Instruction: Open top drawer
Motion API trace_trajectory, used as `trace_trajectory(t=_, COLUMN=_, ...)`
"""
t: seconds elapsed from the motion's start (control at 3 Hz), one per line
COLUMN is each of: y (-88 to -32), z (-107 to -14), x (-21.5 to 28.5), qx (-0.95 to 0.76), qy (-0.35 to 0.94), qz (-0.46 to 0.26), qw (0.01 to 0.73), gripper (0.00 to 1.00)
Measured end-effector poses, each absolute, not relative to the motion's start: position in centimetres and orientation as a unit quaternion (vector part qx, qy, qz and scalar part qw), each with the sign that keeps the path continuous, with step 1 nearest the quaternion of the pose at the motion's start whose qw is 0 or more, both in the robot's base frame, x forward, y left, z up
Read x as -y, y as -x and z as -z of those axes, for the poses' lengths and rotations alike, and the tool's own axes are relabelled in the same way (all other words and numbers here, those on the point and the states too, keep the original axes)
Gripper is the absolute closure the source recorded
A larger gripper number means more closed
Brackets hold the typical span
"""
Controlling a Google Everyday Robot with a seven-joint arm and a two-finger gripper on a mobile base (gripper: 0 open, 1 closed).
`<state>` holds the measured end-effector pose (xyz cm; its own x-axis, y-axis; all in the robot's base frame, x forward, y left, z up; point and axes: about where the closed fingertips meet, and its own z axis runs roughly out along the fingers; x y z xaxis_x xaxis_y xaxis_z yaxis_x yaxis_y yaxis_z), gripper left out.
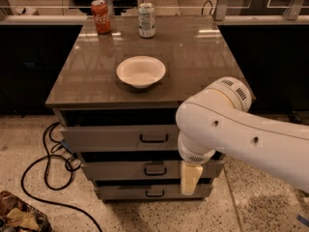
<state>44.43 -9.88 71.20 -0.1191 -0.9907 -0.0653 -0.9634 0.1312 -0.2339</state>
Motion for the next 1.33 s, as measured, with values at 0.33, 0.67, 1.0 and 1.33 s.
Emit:
trace_trajectory(t=0.33, y=-45.4, z=-70.5, x=10.7, qx=-0.745, qy=0.654, qz=0.082, qw=0.103, gripper=0.00)
trace_trajectory(t=0.67, y=-46.6, z=-70.4, x=11.5, qx=-0.743, qy=0.654, qz=0.097, qw=0.108, gripper=0.00)
trace_trajectory(t=1.0, y=-48.0, z=-70.2, x=11.9, qx=-0.740, qy=0.654, qz=0.102, qw=0.121, gripper=0.00)
trace_trajectory(t=1.33, y=-49.5, z=-70.0, x=12.1, qx=-0.737, qy=0.653, qz=0.104, qw=0.140, gripper=0.00)
